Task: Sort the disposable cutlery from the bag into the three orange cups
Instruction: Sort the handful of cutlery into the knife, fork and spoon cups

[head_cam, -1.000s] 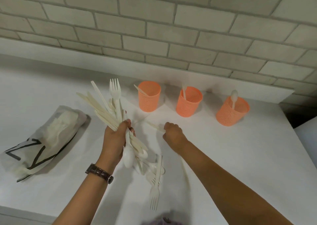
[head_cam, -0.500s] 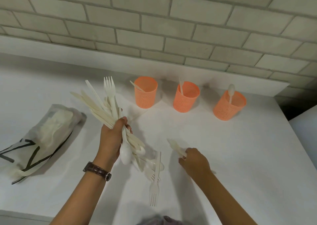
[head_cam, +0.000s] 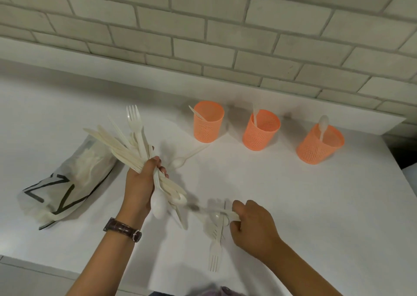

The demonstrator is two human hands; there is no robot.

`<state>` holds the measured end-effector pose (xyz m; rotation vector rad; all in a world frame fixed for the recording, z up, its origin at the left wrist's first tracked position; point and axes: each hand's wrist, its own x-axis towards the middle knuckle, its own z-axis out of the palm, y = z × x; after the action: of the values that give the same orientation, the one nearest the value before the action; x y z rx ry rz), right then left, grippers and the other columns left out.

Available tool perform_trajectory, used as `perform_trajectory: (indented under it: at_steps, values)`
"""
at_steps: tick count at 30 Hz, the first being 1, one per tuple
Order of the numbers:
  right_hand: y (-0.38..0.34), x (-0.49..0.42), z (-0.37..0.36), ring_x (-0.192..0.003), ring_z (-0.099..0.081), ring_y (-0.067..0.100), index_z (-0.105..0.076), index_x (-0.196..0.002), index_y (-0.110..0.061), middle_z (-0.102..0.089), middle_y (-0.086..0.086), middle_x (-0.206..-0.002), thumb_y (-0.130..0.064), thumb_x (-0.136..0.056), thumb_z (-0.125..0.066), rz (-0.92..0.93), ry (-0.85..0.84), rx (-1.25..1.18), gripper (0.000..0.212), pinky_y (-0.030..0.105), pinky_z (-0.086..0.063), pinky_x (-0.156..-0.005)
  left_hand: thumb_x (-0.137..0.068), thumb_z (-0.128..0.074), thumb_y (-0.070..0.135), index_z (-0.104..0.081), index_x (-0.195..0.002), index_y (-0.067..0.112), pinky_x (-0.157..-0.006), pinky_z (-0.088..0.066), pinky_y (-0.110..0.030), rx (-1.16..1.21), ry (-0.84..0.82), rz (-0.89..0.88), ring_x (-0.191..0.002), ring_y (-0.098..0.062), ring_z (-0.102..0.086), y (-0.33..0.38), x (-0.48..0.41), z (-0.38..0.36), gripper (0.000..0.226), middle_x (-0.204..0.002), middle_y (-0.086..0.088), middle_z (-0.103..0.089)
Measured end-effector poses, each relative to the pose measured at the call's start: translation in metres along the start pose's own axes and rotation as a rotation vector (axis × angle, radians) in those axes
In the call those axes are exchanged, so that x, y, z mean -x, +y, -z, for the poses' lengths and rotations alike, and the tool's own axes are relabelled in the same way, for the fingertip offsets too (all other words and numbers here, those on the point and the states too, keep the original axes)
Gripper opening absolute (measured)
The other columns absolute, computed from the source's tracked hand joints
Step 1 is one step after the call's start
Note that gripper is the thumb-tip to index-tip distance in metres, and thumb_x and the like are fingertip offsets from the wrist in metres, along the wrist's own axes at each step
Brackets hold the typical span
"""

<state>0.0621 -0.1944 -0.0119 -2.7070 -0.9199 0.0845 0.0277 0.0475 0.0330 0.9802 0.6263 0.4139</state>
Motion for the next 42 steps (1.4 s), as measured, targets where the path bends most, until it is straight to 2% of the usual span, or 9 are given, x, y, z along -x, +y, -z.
perform_trajectory:
  at_steps: [2,4,8,11,14,19,25,34,42]
  values:
    - [0.004,-0.005,-0.005,-0.046,-0.031,0.009,-0.044,-0.078,-0.025,-0.036,-0.009,-0.05,-0.02,-0.061,-0.051,0.243,0.024,0.114,0.019,0.025,-0.037,-0.064,-0.09,-0.051,0.007,-0.06,-0.095,0.021,-0.052,-0.048,-0.021,0.015,0.002,-0.004,-0.049,-0.009,-0.051,0.001,-0.001,0.003,0.018,-0.063,0.005,-0.052]
    - [0.011,-0.012,-0.005,-0.052,-0.045,0.01,-0.055,-0.082,-0.025,-0.046,-0.007,-0.051,-0.018,-0.062,-0.051,0.435,-0.037,0.203,0.021,0.032,-0.036,-0.091,-0.091,-0.05,0.006,-0.06,-0.102,0.022,-0.052,-0.049,-0.021,0.028,0.003,-0.013,-0.049,-0.009,-0.051,0.003,-0.004,0.005,0.022,-0.062,0.006,-0.053]
    - [0.019,-0.02,0.001,-0.052,-0.055,0.016,-0.063,-0.091,-0.023,-0.059,-0.002,-0.065,-0.008,-0.074,-0.04,0.598,-0.349,0.209,0.033,0.027,-0.049,-0.056,-0.091,-0.049,0.006,-0.06,-0.107,0.022,-0.053,-0.048,-0.022,0.045,0.01,-0.023,-0.05,-0.008,-0.05,0.004,-0.007,0.009,0.025,-0.062,0.007,-0.053]
    - [0.017,-0.022,0.003,-0.058,-0.054,0.028,-0.055,-0.113,-0.02,-0.053,0.009,-0.102,0.003,-0.077,-0.05,0.618,-0.513,0.149,0.043,0.033,-0.045,-0.053,-0.09,-0.05,0.006,-0.061,-0.098,0.021,-0.053,-0.047,-0.024,0.031,0.024,-0.025,-0.05,-0.009,-0.05,0.003,-0.009,0.011,0.021,-0.061,0.006,-0.053]
    - [0.017,-0.03,-0.004,-0.051,-0.047,0.026,-0.056,-0.099,-0.017,-0.049,0.007,-0.117,0.008,-0.073,-0.05,0.663,-0.531,0.165,0.037,0.031,-0.041,-0.049,-0.089,-0.05,0.006,-0.061,-0.095,0.021,-0.051,-0.046,-0.023,0.022,0.037,-0.025,-0.05,-0.009,-0.05,0.003,-0.009,0.012,0.02,-0.061,0.006,-0.052]
    - [0.022,-0.038,0.002,-0.047,-0.051,0.023,-0.059,-0.079,-0.017,-0.057,0.003,-0.112,-0.004,-0.071,-0.061,0.661,-0.508,0.115,0.016,0.025,-0.038,-0.046,-0.089,-0.051,0.006,-0.06,-0.101,0.02,-0.051,-0.047,-0.023,0.015,0.041,-0.025,-0.05,-0.009,-0.05,0.003,-0.007,0.014,0.02,-0.062,0.004,-0.052]
    - [0.019,-0.056,0.029,-0.065,-0.056,0.023,-0.055,-0.09,-0.019,-0.062,0.002,-0.074,-0.024,-0.079,-0.056,0.509,-0.374,0.062,0.012,0.028,-0.034,-0.057,-0.09,-0.05,0.006,-0.057,-0.11,0.02,-0.051,-0.048,-0.021,0.036,0.049,-0.038,-0.05,-0.008,-0.05,0.008,-0.011,0.019,0.025,-0.064,0.005,-0.052]
    - [-0.01,-0.109,-0.002,-0.077,-0.045,0.02,-0.058,-0.112,-0.022,-0.053,0.001,-0.081,0.004,-0.078,-0.055,1.197,-0.203,0.359,0.043,0.028,-0.026,-0.076,-0.089,-0.05,0.005,-0.062,-0.091,0.025,-0.05,-0.048,-0.022,0.059,0.12,-0.069,-0.05,-0.009,-0.049,0.02,-0.01,0.033,0.024,-0.061,0.005,-0.051]
    - [-0.015,-0.132,-0.022,-0.074,-0.056,0.023,-0.067,-0.092,-0.021,-0.058,0.003,-0.08,-0.006,-0.063,-0.079,1.224,-0.31,0.374,0.034,0.028,-0.027,-0.073,-0.089,-0.049,0.004,-0.059,-0.108,0.02,-0.051,-0.048,-0.021,0.073,0.148,-0.088,-0.049,-0.008,-0.05,0.018,-0.003,0.039,0.027,-0.062,0.005,-0.052]
